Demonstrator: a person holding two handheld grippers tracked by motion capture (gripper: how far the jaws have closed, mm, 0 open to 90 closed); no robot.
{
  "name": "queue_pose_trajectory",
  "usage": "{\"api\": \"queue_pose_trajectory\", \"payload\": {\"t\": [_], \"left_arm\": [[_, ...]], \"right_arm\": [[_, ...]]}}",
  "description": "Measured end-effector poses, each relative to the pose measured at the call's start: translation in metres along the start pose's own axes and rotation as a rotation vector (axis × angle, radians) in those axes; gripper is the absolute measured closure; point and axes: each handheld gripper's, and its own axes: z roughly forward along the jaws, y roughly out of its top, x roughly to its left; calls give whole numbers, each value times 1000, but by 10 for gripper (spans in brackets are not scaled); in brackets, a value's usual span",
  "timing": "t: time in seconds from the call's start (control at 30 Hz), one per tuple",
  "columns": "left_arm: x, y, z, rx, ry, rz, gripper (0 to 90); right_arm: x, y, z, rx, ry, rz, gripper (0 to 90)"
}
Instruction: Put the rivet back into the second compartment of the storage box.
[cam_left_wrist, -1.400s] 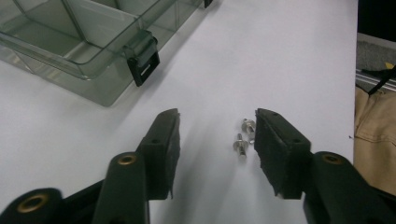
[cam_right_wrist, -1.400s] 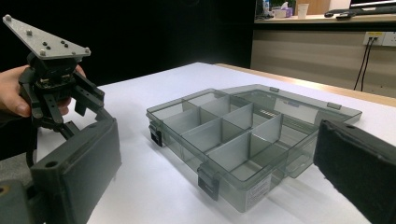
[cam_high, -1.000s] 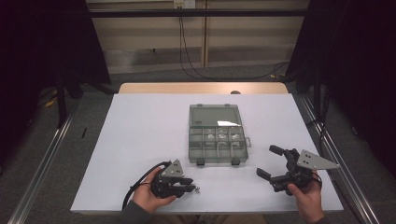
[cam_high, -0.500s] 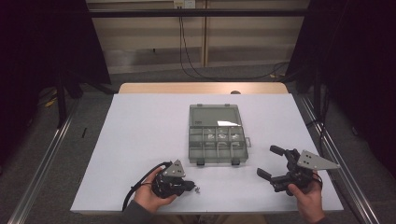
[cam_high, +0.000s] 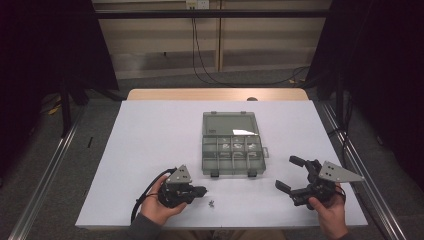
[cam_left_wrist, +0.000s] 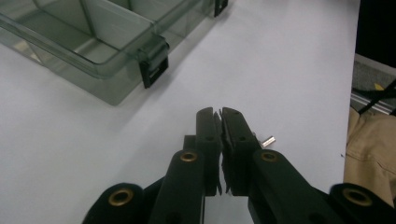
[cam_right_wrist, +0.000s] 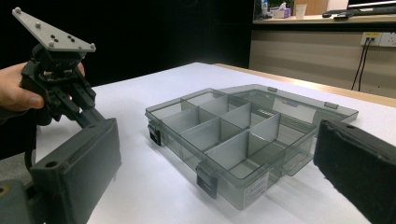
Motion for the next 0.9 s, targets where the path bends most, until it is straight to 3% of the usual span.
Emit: {"api": "queue_pose_trajectory", "payload": {"t": [0.47,0.63,0.9], "left_arm": [[12,16,-6,-93,50,-36,865],[16,22,-5,-107,82,-27,865],[29,41,5,-112,133,-48,865]], "right_arm": [[0,0,0,0,0,2,4],[0,0,0,0,0,2,4],[-1,0,0,-3,2,4,4]]}}
